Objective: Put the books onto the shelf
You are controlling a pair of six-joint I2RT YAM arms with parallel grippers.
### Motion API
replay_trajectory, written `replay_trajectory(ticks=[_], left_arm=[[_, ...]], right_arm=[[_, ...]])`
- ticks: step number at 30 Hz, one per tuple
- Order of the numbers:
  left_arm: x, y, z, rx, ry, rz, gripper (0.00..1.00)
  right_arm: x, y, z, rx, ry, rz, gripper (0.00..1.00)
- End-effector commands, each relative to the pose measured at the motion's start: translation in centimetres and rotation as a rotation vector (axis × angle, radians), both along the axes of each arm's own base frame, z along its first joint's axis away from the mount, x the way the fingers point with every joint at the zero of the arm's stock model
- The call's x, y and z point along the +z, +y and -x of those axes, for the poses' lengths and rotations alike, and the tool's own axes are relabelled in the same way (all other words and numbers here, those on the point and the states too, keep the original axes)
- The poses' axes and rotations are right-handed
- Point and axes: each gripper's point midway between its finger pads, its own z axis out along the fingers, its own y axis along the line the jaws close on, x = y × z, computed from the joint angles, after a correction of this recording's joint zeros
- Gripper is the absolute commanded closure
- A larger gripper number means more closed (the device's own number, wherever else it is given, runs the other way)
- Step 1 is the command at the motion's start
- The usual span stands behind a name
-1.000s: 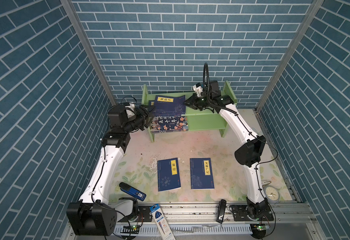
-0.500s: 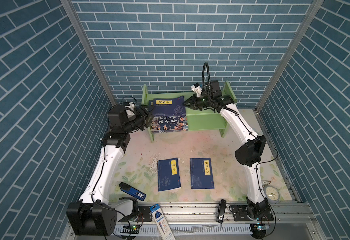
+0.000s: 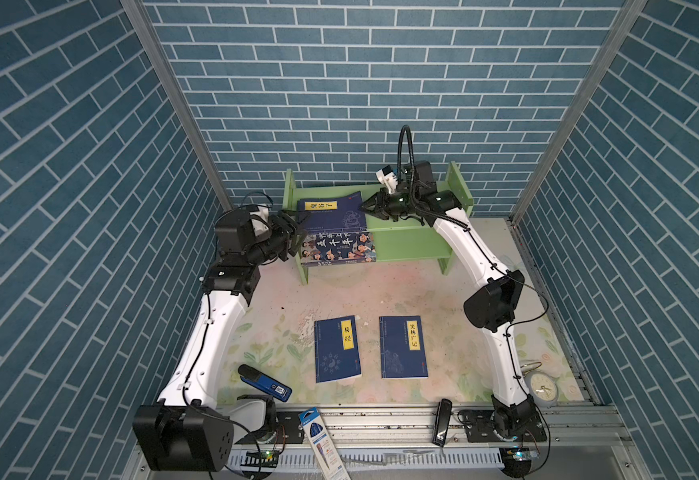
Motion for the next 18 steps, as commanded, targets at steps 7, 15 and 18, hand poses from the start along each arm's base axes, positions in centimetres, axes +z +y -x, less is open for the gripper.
replay_trajectory(ticks=[7,15,18], left_arm=[[0.88,0.36,-0.13,0.011,-0.028,-0.006,0.35],[0.51,0.81,-0.3,0.026,-0.022,-0.008,0.35],[0.31,1.21,-0.43,0.037,-0.014,-0.012,0.35]], right_arm=[[0.38,0.88,-0.73,-0.023,-0.007,-0.03,0.87],[0.39,0.99,-0.62,-0.042,0.01,-0.027,0.88],[0.39,1.05,-0.56,-0.056,0.014,-0.022,0.88]])
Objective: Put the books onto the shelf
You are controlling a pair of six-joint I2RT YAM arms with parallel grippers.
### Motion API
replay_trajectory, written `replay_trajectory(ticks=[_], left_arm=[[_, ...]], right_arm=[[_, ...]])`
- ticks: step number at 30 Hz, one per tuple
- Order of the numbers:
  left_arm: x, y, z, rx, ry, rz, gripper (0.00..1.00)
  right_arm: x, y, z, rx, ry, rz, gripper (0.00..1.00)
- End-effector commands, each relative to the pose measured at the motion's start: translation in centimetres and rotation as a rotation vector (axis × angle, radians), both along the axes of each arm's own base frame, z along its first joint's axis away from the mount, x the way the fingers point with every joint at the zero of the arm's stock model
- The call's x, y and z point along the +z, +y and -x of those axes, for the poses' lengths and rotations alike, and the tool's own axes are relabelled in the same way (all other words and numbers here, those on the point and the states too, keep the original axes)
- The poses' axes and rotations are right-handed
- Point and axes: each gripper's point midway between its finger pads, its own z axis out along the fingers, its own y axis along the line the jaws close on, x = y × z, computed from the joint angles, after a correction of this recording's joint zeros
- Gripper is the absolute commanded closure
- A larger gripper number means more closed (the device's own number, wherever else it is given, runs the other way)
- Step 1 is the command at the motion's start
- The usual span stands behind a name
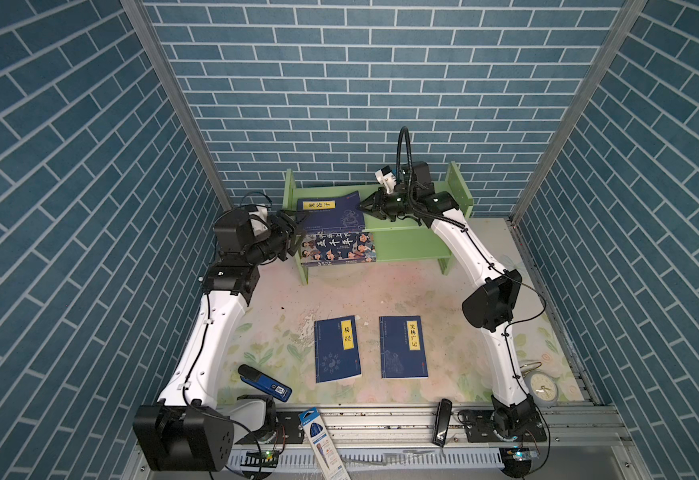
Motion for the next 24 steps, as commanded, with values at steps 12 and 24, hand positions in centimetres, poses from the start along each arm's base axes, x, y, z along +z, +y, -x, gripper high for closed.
replay_trajectory(ticks=[12,24], left_arm=[[0.9,1.1,-0.2,0.026,-0.027,-0.01,0.35],[1.0,1.0,0.3,0.016,-0.024,-0.012,0.35]], right_arm=[[0.6,0.9,0.2,-0.019,-0.014,-0.01,0.86],[1.6,-0.8,-0.3,-0.094,-0.074,0.052,0.36]])
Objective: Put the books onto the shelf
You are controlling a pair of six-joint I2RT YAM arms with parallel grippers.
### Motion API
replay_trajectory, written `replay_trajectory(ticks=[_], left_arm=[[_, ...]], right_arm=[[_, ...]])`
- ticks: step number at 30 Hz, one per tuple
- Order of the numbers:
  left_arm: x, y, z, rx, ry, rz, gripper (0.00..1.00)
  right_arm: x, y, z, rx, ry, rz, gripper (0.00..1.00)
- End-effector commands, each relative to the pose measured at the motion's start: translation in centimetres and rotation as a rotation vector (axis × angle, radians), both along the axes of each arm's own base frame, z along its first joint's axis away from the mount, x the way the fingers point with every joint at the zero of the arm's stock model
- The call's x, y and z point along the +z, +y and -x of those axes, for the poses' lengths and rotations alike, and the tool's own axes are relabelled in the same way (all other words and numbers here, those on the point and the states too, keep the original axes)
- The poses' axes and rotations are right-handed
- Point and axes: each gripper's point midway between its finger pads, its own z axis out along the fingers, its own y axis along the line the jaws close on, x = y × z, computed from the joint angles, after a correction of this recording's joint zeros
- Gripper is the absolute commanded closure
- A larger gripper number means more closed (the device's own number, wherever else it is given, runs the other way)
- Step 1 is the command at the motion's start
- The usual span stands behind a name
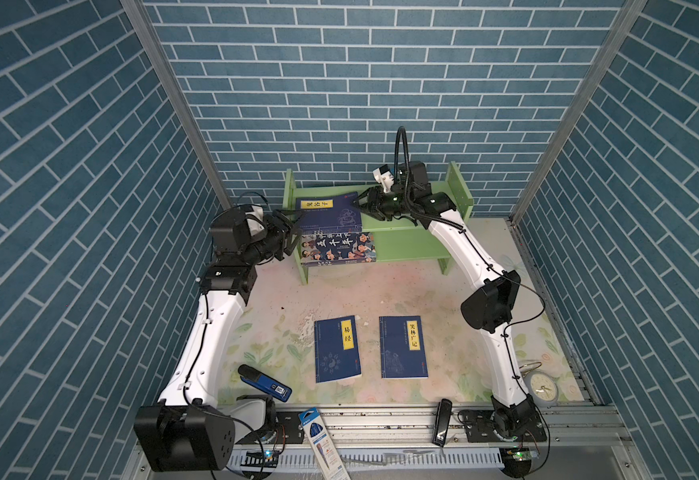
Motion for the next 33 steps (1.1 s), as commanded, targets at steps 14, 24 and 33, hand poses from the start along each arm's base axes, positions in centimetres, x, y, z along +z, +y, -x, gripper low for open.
replay_trajectory(ticks=[14,24,33], left_arm=[[-2.3,-0.1,4.9,-0.107,0.011,-0.169,0.14],[-16.4,-0.6,13.3,-0.325,0.372,-0.342,0.16],[-25.7,0.1,16.7,-0.412,0.604,-0.447,0.16]], right_arm=[[8.3,-10.2,1.5,-0.329,-0.232,0.209,0.09],[11.0,-14.1,14.2,-0.295,-0.324,0.26,0.12],[-4.6,-11.4,26.2,-0.117,-0.119,0.376,0.04]])
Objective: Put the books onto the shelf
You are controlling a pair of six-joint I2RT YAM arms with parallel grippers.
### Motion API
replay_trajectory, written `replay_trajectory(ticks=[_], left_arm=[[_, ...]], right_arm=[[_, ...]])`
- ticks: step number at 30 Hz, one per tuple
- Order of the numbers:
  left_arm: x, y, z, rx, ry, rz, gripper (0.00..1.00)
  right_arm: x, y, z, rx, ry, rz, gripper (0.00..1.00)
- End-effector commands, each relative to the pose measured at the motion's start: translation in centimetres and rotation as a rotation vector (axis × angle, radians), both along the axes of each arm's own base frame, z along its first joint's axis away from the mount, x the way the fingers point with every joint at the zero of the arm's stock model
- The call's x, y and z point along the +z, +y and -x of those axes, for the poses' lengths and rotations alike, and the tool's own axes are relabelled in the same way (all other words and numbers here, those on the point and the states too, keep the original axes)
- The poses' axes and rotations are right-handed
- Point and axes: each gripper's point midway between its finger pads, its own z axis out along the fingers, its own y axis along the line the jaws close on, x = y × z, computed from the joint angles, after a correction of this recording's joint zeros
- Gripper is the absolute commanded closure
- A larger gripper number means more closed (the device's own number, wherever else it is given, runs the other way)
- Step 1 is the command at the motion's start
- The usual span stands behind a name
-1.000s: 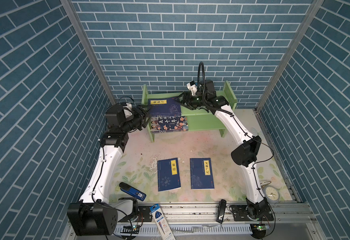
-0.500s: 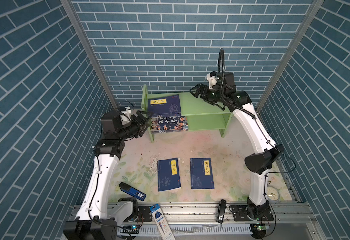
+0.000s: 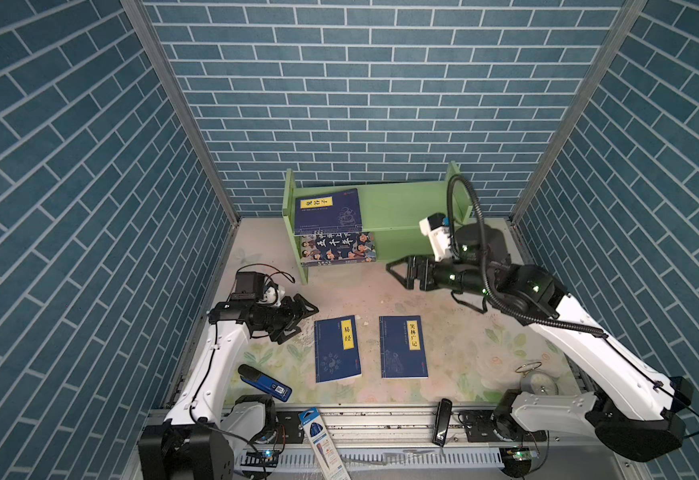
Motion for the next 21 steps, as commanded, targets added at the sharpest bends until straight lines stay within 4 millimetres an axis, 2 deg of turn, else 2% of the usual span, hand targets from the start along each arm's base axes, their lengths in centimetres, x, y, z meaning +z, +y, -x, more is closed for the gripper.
replay_trajectory(ticks=[1,4,7,12,15,17,21], left_arm=[[-3.1,0.2,1.3,-0.076,0.061,-0.083,0.16],[-4.7,-0.5,1.4,-0.132,0.085,-0.127,0.16],[-5.7,-0.7,1.2,-0.178,0.08,-0.188,0.16],[-7.7,-0.5,2.1,-0.232,0.139,-0.264,0.16],[-8.2,-0.8,2.3,-0.253,0.121,-0.261,0.16],[-9.2,-1.1,3.4,-0.274,0.147,-0.243,0.16],[-9.9,-1.8,3.2,-0.307,0.143,-0.219,0.16]], right_arm=[[-6.6,0.9,0.9,-0.064,0.081,0.076,0.01],[-11.3,2.5,1.7,-0.066,0.15,0.11,0.01],[-15.2,3.8,1.5,-0.068,0.219,0.174,0.01],[-20.1,7.4,2.4,0.017,0.375,0.194,0.02],[-22.5,9.0,2.3,0.021,0.467,0.153,0.07],[-23.7,9.4,2.0,0.007,0.514,0.124,0.09],[-26.1,9.7,1.9,0.002,0.593,0.166,0.13]])
